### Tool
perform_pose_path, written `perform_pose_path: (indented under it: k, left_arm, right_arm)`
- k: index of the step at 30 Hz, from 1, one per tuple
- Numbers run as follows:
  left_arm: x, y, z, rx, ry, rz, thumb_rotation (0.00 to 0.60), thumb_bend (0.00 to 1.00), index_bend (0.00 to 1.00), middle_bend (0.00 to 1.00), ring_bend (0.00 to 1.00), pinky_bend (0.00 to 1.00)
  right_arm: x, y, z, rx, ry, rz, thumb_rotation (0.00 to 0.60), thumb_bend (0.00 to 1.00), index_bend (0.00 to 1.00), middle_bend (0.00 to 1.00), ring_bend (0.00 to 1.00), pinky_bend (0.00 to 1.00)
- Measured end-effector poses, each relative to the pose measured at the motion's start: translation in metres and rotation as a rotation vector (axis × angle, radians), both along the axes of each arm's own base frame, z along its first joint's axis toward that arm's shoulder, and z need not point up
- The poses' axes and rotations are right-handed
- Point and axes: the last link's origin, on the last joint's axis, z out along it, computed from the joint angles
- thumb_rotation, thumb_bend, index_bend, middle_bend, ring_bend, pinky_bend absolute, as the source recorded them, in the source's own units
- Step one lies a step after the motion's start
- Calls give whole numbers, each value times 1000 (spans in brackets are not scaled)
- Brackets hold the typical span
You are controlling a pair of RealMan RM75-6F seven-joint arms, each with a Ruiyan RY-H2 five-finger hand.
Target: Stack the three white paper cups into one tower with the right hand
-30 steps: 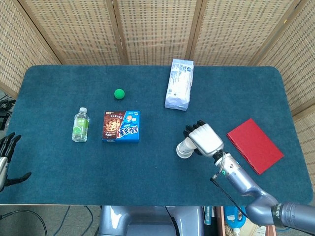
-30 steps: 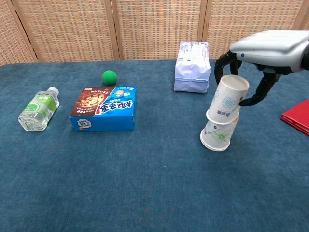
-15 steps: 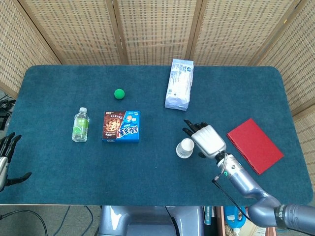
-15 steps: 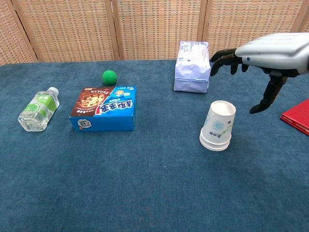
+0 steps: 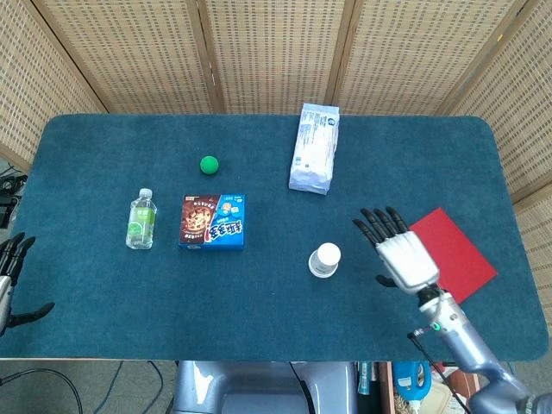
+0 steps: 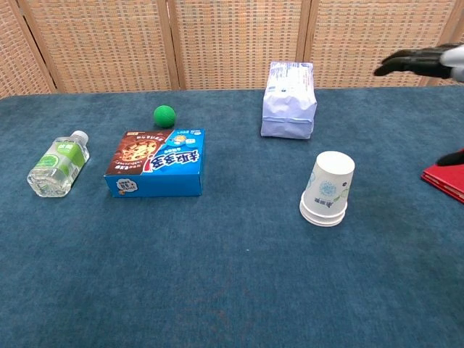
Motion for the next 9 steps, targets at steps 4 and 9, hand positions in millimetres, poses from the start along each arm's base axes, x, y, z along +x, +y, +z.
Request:
perform_pose_path:
  k: [4, 9]
  left_arm:
    - [-1, -1, 0, -6, 0, -4, 600, 126, 0, 0, 0, 0]
    - [-3, -1, 0, 1, 8, 0, 600, 127, 0, 0, 0, 0]
  right_arm:
    - [-36, 28, 15, -65, -86, -31, 600, 0, 0, 0, 0, 0]
    - [-65, 53, 22, -95, -165, -66, 600, 0, 0, 0, 0, 0]
